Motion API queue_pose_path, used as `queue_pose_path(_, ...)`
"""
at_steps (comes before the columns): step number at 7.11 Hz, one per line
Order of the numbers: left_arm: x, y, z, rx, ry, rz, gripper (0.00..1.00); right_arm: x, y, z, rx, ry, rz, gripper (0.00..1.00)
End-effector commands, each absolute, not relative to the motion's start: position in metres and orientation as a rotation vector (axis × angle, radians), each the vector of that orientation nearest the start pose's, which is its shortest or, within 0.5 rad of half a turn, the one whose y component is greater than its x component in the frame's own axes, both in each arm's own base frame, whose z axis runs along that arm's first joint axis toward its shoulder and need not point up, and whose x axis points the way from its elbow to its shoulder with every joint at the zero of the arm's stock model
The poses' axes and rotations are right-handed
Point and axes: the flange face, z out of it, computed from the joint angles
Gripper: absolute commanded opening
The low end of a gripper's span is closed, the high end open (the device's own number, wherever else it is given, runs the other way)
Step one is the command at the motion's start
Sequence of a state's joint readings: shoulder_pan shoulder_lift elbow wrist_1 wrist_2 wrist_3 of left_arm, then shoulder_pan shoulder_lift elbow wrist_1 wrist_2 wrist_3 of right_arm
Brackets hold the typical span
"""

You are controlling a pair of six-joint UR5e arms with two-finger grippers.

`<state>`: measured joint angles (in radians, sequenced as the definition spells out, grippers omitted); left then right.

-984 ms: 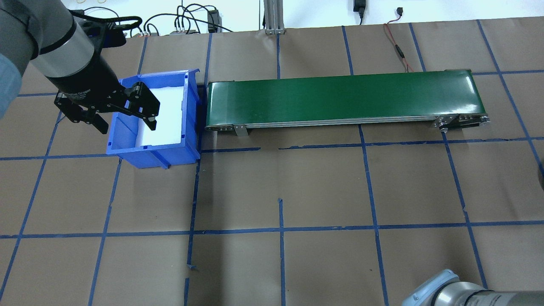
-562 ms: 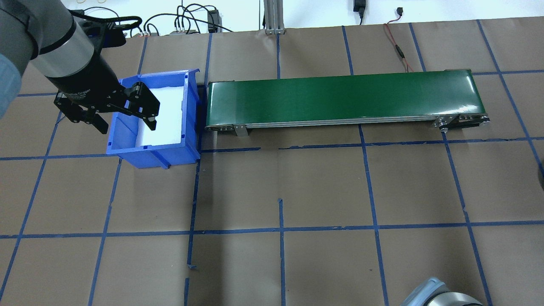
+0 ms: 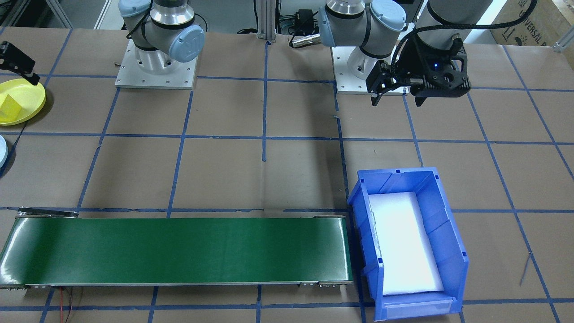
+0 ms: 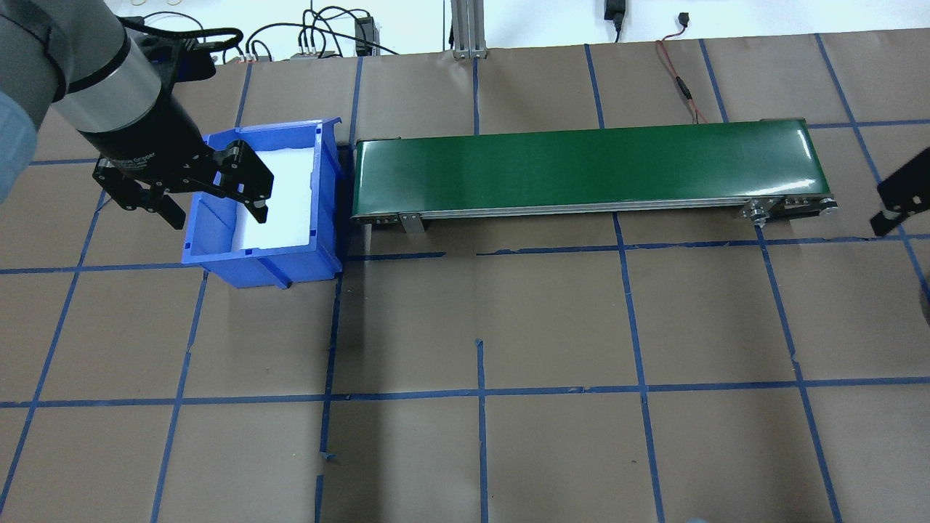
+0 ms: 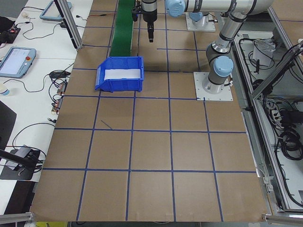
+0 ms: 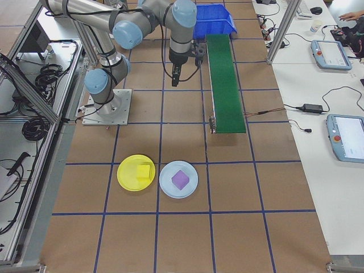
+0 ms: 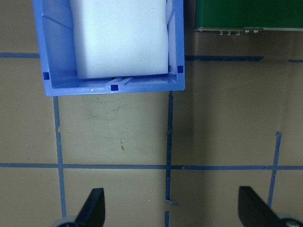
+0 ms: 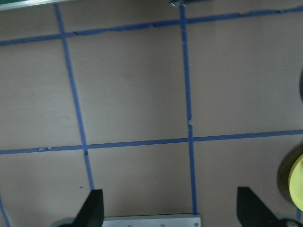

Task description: Move block left to right into plate

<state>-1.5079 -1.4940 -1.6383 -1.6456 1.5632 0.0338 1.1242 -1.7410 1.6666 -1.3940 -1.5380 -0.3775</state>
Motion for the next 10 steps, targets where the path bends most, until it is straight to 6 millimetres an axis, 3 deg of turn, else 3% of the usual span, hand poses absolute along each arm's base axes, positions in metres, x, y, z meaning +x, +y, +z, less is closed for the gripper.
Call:
queue_pose_path(1, -0.105, -0.460, 0.484, -0.046, 3.150, 0.103, 1.00, 0.082, -0.435, 0.533, 0.058, 3.076, 0.043, 1.00)
queue_pose_path(2, -0.105, -0.460, 0.484, -0.046, 3.149, 0.103, 1.00, 0.135, -0.433, 0.536, 0.004, 3.094, -0.037, 1.00)
queue_pose_path(3, -0.105, -0.460, 0.484, -0.046, 3.149, 0.103, 1.00, 0.168, -0.426, 0.531, -0.069, 3.152, -0.047, 1.00)
queue_pose_path(4, -0.105, -0.460, 0.483, -0.046, 3.149, 0.108, 1.00, 0.175, -0.425, 0.521, -0.041, 3.144, -0.013, 1.00)
queue_pose_path(6, -0.105, -0.460, 0.483, -0.046, 3.150, 0.108, 1.00, 0.151, -0.451, 0.509, -0.041, 3.132, -0.172, 1.00)
queue_pose_path(7, -0.106, -0.459, 0.484, -0.044, 3.150, 0.106, 1.00, 0.137, -0.457, 0.501, 0.002, 3.138, -0.164, 1.00)
queue_pose_path(10, -0.106, -0.459, 0.483, -0.044, 3.150, 0.111, 1.00, 0.137, -0.454, 0.496, -0.001, 3.112, -0.082, 1.00)
